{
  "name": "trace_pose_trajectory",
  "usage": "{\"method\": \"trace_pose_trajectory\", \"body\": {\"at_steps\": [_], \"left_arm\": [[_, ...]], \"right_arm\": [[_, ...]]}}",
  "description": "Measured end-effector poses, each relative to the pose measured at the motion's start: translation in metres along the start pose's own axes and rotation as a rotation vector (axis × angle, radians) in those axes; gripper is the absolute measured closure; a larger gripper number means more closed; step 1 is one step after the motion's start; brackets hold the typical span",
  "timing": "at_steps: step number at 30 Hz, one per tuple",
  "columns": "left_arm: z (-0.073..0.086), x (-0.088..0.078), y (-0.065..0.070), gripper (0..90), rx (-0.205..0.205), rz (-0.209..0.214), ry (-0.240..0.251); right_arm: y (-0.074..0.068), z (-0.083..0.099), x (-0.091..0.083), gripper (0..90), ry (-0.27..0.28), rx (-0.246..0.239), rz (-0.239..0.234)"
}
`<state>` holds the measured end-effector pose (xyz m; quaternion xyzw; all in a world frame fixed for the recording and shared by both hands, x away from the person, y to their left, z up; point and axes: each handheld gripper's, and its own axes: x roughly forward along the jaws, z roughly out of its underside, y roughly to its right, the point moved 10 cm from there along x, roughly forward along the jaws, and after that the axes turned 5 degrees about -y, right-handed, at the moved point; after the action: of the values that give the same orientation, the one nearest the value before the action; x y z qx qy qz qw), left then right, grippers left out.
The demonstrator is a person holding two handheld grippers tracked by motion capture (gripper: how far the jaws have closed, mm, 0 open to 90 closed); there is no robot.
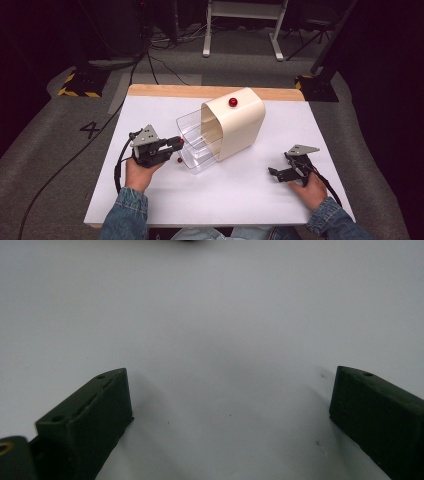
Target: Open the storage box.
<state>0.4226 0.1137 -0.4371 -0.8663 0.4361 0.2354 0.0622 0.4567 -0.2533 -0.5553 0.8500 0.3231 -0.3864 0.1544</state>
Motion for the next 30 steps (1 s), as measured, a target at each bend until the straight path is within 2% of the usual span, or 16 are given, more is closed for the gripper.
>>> {"method": "trace_pose_trajectory", "body": {"at_steps": [8,9,11,12,15,17,21,28,30], "left_arm": [[0.007,0.0,-0.002,72.7,-0.005,0.009,-0.024],[0.008,0.0,-0.001,70.2,-0.016,0.026,-0.024],[0.009,0.0,-0.003,56.1,-0.047,0.031,-0.024],[0.01,0.0,-0.004,54.0,-0.052,0.038,-0.033],[0.014,0.001,-0.007,47.2,-0.054,0.024,-0.05],[0.02,0.002,-0.008,46.9,-0.064,0.02,-0.072],[0.022,0.001,-0.01,46.9,-0.066,0.01,-0.074],[0.024,-0.009,-0.012,46.0,-0.059,-0.021,-0.075],[0.024,-0.018,-0.012,45.3,-0.048,-0.046,-0.078]], "right_arm": [[0.0,0.0,0.0,3.6,0.0,0.0,0.0],[0.0,0.0,0.0,3.6,0.0,0.0,0.0],[0.0,0.0,0.0,3.6,0.0,0.0,0.0],[0.0,0.0,0.0,3.6,0.0,0.0,0.0],[0.0,0.0,0.0,3.6,0.0,0.0,0.0],[0.0,0.0,0.0,3.6,0.0,0.0,0.0],[0.0,0.0,0.0,3.6,0.0,0.0,0.0],[0.0,0.0,0.0,3.6,0.0,0.0,-0.001],[0.0,0.0,0.0,3.6,0.0,0.0,0.0]]}}
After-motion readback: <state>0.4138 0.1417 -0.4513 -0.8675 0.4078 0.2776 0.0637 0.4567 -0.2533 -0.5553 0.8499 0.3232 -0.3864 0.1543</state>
